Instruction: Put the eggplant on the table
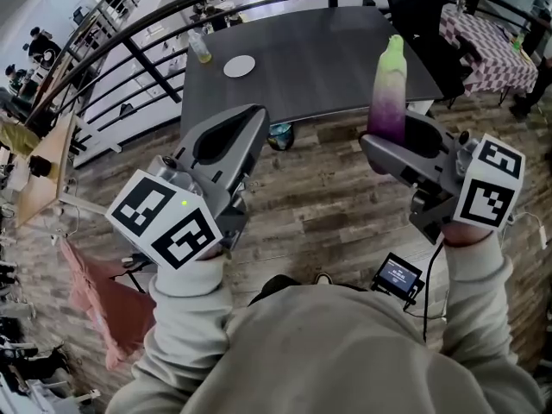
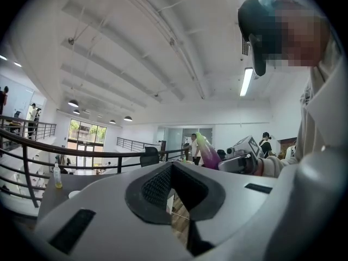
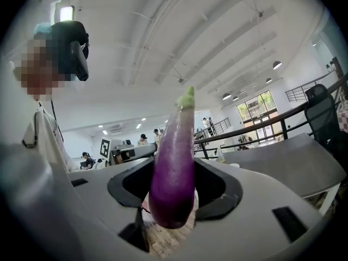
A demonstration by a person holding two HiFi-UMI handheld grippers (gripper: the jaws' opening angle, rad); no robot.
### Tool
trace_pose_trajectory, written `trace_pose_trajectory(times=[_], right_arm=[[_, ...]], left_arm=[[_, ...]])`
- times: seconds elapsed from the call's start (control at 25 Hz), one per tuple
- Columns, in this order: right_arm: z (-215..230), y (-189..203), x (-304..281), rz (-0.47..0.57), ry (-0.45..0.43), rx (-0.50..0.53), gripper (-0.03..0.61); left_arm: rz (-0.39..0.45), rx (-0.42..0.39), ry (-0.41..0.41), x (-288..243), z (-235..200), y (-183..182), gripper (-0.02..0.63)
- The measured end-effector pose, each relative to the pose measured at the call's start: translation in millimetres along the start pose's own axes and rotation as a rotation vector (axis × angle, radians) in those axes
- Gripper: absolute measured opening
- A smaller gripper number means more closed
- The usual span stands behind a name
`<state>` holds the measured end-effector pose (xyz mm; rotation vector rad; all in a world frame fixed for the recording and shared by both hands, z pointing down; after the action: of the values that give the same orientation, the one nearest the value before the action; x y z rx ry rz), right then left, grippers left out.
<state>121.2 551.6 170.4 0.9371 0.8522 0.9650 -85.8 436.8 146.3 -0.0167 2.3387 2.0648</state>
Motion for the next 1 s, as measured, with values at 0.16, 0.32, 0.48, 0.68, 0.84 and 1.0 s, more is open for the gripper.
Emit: trace_pose_trajectory(times=[0.16,0.32,0.48,0.68,0.84,1.0], right_arm=[[12.3,-1.4,-3.1,-0.005,-0.007,-0.015,0.230],[17.5,2.4,-13.0,-0.015,-0.015,-0.022,0.230],[24.1,1.8,-26.8,-0.020,-0.008,-0.024,0.230],[35.9,-0.5,-49.4,-0.029,0.008,-0.024,0.230],[54.4,-10.3,-84.2,-0.040,0.022,-0.031,0.230],[65.3,-18.0,-122.7,-0.048,0.036,-0.052,0.230]], left_arm=[[-0.005,0.012,-0.018,-4.1,-5.3,3.4,0.000],[0.008,0.027,-0.015,-1.8,-14.2,7.5,0.000],[0.008,0.031,-0.009,-2.7,-32.4,9.5,0.000],[0.016,0.048,0.007,-10.2,-65.2,16.2,0.000],[0.004,0.076,0.017,-21.1,-108.3,22.0,0.000],[-0.013,0.069,0.029,-20.1,-148.1,16.2,0.000]])
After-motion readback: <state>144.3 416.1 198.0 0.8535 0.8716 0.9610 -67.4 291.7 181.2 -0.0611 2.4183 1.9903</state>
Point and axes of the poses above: the fingertips, and each gripper's own axes: x backward along the fingers, z to its right, y out of its underside, the point moved 7 cm from there along x, backward along the fingers, and after that the axes turned 14 degrees about y, right-handed, at the moved point
